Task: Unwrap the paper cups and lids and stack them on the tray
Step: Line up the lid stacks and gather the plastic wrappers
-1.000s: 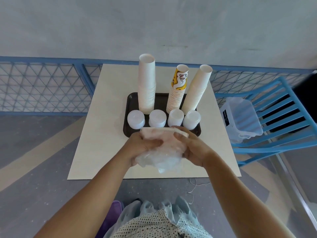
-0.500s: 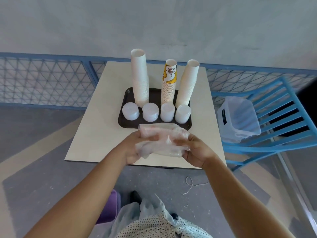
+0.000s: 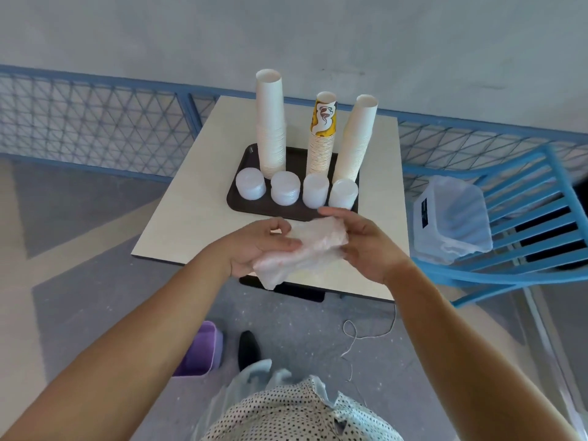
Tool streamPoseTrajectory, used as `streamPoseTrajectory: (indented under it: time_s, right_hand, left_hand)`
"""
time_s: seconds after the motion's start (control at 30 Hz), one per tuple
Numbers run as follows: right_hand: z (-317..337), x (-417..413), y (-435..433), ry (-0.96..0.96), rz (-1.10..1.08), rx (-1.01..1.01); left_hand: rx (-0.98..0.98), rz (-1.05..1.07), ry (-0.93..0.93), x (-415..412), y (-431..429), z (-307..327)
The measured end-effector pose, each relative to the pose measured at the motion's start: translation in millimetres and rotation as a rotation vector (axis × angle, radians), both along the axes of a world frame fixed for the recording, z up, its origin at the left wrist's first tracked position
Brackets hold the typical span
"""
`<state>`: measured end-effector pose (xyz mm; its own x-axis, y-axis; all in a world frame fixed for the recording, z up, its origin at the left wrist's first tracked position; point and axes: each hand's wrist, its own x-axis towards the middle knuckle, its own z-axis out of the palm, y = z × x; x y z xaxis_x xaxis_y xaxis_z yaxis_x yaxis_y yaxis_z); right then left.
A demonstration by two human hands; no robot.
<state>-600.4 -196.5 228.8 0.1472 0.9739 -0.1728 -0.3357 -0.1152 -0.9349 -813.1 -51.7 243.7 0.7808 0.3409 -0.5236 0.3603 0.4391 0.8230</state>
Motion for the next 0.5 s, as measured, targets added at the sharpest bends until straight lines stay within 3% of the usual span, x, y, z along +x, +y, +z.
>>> streamPoseTrajectory:
  time_s: [0.07, 0.1, 0.2, 0.3, 0.5]
  right_hand:
    - [-5, 0, -6, 0.276, -0.130, -0.091]
    - [-8, -5, -8, 0.275, -0.112, -0.156]
    - [-13, -37, -6, 0.098, 0.023, -0.216]
    - [-9, -61, 5, -0.038, -0.086, -0.114]
    - [-32, -81, 14, -0.095, -0.092, -0.104]
  left_hand:
    - [0.106, 0.170, -0.002, -5, -3, -5]
    - [0.176, 0.225, 0.016, -8, -5, -9]
    - [0.334, 0.208, 0.044, -13, -23, -12]
    - [0.384, 0.179, 0.074, -24, -31, -12]
    - [0.383, 0.230, 0.147, -60, -34, -13]
